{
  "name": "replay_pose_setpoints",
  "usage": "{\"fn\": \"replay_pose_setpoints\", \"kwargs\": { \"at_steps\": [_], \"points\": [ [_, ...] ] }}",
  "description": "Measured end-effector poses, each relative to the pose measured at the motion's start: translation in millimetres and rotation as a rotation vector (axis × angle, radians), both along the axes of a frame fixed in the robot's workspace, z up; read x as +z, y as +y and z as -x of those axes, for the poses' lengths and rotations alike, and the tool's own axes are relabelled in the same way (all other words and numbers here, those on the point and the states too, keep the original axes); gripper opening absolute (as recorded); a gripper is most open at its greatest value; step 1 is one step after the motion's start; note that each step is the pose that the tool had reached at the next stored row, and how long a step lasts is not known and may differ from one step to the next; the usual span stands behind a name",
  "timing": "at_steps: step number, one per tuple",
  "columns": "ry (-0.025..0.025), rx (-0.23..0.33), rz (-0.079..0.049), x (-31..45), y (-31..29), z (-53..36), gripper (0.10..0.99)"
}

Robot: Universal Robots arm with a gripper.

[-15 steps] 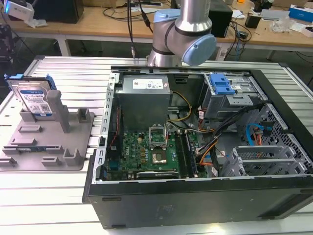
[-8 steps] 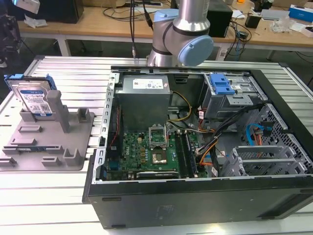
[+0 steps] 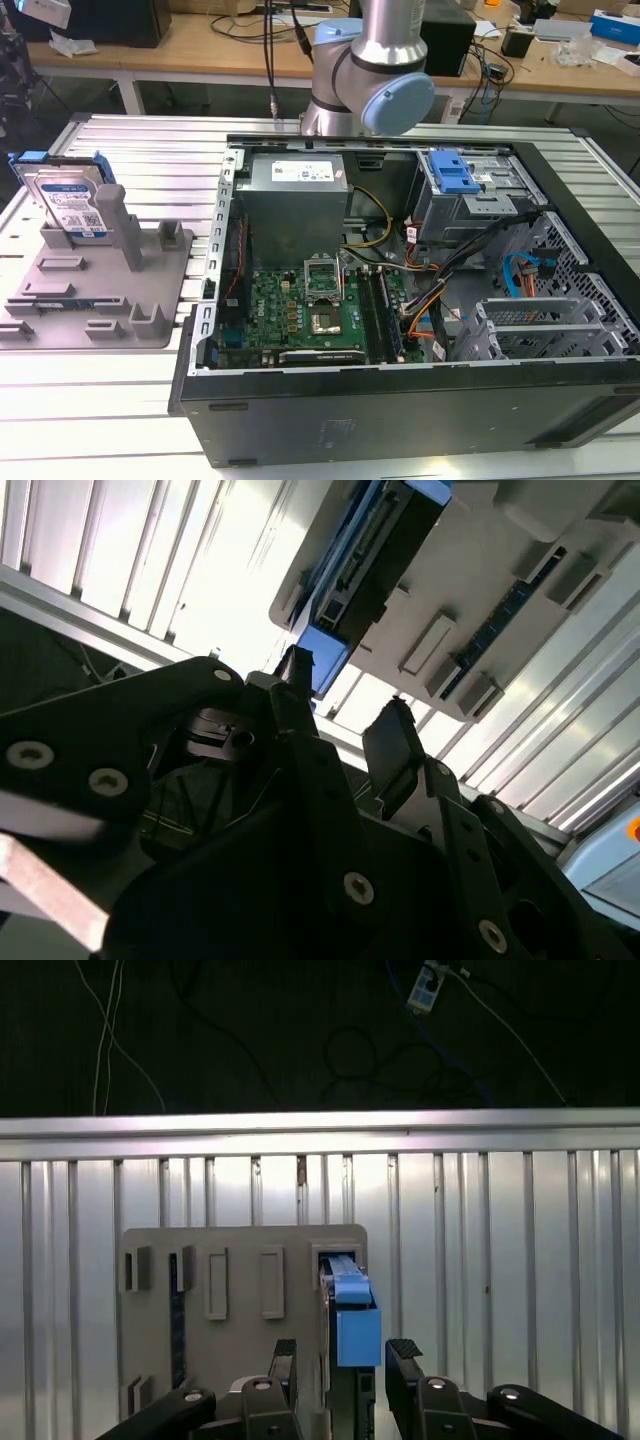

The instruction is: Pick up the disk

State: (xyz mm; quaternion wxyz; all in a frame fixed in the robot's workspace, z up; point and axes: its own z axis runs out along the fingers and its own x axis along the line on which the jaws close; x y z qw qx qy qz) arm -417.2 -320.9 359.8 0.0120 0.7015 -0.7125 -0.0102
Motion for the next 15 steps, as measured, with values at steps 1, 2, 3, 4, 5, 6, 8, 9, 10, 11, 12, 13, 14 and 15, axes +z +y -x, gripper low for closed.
{"fn": "replay_pose_setpoints", "kwargs": {
  "at_steps": [1, 2, 3, 4, 5, 6, 8, 9, 10, 11, 12, 13, 14, 15],
  "points": [
    [-0.0001, 0.003, 0.000, -0.8, 0.8, 0.0, 0.482],
    [-0.0002, 0.005, 0.000, -1.7, 1.6, 0.1, 0.482],
    [-0.0001, 0.007, 0.000, -2.2, 1.7, 0.0, 0.482],
    [0.0001, 0.008, 0.000, -2.5, 1.7, 0.0, 0.482],
    [0.0001, 0.008, 0.000, -2.5, 1.8, 0.0, 0.482],
    [-0.0001, 0.008, 0.000, -2.7, 2.0, 0.0, 0.482],
    [-0.0002, 0.008, 0.000, -2.7, 2.1, 0.0, 0.482],
    [-0.0002, 0.008, 0.000, -2.7, 2.1, 0.0, 0.482],
    [-0.0002, 0.008, 0.000, -2.8, 2.2, 0.0, 0.482],
    [-0.0001, 0.008, 0.000, -3.3, 2.2, 0.0, 0.482],
    [-0.0001, 0.009, 0.000, -4.0, 2.5, 0.0, 0.482],
    [-0.0002, 0.009, 0.000, -4.4, 2.7, 0.0, 0.482],
    [-0.0003, 0.009, 0.000, -4.7, 3.0, 0.0, 0.482],
    [-0.0003, 0.009, 0.000, -5.4, 3.3, 0.0, 0.482]
  ]
}}
